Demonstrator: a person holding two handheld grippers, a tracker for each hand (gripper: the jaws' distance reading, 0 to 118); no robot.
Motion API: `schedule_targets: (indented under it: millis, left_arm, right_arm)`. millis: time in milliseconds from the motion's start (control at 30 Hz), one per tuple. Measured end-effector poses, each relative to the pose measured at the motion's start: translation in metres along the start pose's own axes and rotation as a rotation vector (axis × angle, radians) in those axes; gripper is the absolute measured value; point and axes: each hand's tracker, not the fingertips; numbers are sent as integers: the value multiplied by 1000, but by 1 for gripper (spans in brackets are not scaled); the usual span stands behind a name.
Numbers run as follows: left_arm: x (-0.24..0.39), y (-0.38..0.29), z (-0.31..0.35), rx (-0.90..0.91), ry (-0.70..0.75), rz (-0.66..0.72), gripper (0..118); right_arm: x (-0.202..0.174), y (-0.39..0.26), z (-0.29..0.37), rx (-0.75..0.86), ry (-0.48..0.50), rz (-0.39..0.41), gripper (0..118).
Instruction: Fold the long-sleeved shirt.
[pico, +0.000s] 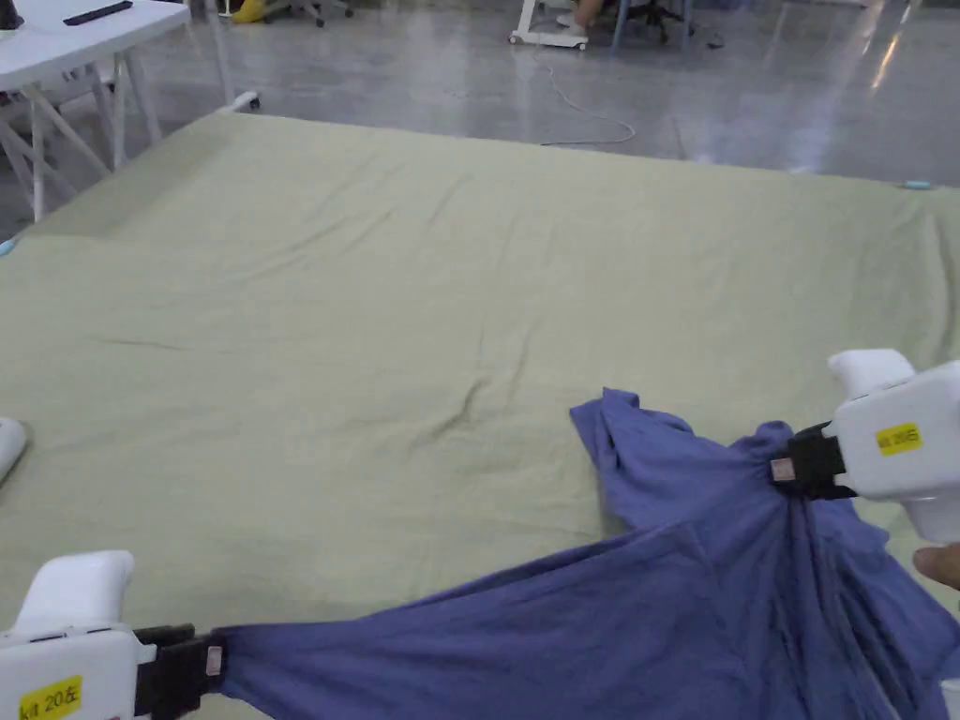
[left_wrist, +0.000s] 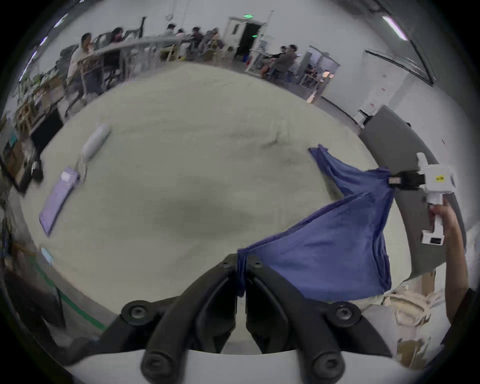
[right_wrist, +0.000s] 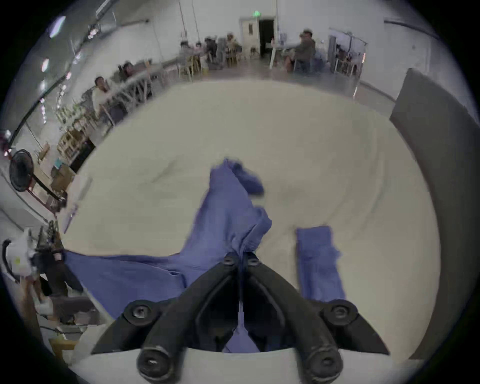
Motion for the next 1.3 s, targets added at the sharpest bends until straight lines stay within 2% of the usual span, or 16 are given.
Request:
schedule_targets:
  millis: [267, 433, 533, 700, 800, 867, 933, 967, 1000, 1100, 1133, 1200, 1300]
  left_arm:
    - [65, 102, 71, 260, -8, -304, 0]
    - [110, 187, 86, 366, -40, -361, 0]
    - [132, 231, 87, 421, -50, -374, 0]
    - [161, 317, 85, 473, -22, -399, 0]
    - [185, 371, 88, 525, 107, -453, 0]
    - [196, 401, 91, 538, 104, -443, 0]
    - [208, 430, 94, 587, 190, -462, 0]
    - [214, 444, 95, 609, 232, -502, 0]
    - [218, 461, 96, 627, 270, -542, 0]
    - [224, 494, 101, 630, 292, -483, 0]
    - [223, 502, 100, 627, 249, -435, 0]
    - [221, 513, 96, 613, 240, -407, 0]
    - [215, 517, 78, 616, 230, -383, 0]
  right_arm:
    - [30, 27, 206, 314, -70, 9, 0]
    - [33, 73, 268, 415, -192, 38, 0]
    - [36, 108, 283, 445, -263, 62, 0]
    - [67, 191, 290, 461, -365, 38, 0]
    - [86, 251, 289, 470, -377, 15, 0]
    - [91, 282, 288, 491, -369, 2, 0]
    - [96, 313, 288, 522, -379, -31, 0]
    - [81, 311, 300, 553, -421, -48, 0]
    - [79, 324, 302, 577, -435, -27, 0]
    - [74, 351, 302, 596, -444, -45, 0]
    - [73, 358, 299, 575, -435, -64, 0]
    - [70, 361, 286, 529, -482, -100, 0]
    - [69, 355, 255, 493, -496, -94, 0]
